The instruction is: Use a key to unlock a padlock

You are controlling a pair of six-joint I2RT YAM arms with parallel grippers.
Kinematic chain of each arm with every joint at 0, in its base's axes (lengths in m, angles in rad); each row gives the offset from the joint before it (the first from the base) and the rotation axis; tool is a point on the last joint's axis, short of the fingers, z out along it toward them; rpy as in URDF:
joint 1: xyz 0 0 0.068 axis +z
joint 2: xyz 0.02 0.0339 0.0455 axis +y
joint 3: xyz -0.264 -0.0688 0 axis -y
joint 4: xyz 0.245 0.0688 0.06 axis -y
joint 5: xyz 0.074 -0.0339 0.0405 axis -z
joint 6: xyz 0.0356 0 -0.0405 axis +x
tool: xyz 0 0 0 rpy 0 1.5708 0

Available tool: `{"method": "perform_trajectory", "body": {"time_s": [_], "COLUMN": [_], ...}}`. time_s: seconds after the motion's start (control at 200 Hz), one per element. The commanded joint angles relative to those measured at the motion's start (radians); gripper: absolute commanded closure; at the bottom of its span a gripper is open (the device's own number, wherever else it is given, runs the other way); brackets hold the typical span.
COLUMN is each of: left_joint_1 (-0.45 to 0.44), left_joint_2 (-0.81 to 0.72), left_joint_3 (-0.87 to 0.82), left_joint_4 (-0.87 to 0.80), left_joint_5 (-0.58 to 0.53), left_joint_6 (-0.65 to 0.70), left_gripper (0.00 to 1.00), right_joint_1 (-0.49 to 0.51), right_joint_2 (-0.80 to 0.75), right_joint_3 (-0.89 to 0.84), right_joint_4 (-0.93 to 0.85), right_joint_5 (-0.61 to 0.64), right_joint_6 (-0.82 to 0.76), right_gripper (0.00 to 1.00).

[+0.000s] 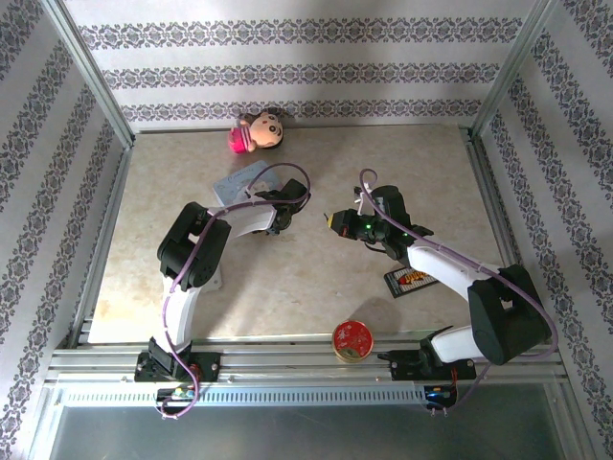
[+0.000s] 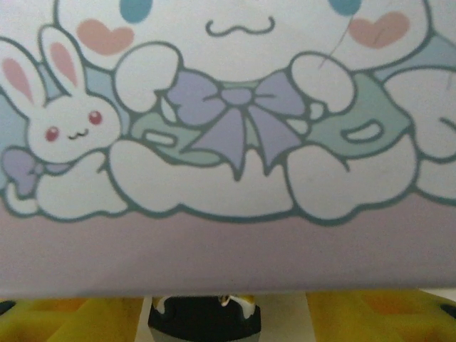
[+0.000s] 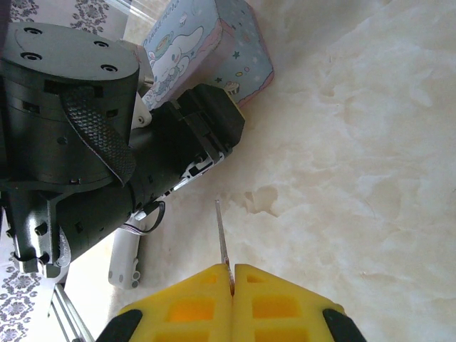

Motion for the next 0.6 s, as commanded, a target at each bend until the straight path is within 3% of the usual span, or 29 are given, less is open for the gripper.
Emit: {"method": "perform_trajectory", "body": {"time_s": [0.0,0.24,0.35,0.52,0.6], "left_joint_1": [0.021,0.023,0.024,0.024,0.024], "left_joint_2": [0.015,0.014,0.004,-0.026,-0.042], "left_joint_3": [-0.019,-0.025,-0.021,-0.009,0.000], "left_joint_4": [0.042,0.077,0.063,0.008,-0.032], "left_joint_5": [0.003,0.024,0.050,0.126,0.166], "left_joint_6": [0.027,0.070,0.075,0.052,0.026], "left_gripper": [0.44,0.59,0.70,0.72,0.78], "right_joint_1": [-0.007,-0.007,-0.007,0.000,0.006], "right_joint_2": [-0.017,-0.007,0.001,0.023,0.030], "right_joint_3": [-0.016,-0.016,-0.020,-0.039,-0.047], "right_joint_4": [0.007,0.009,0.010,0.030,0.039], "right_joint_5": [0.001,0.008,0.009,0.012,0.011], "right_joint_6": [-0.002,-0.006,-0.010,-0.014,-0.020], "right_gripper": [1.00,1.00,1.00,1.00,1.00]}}
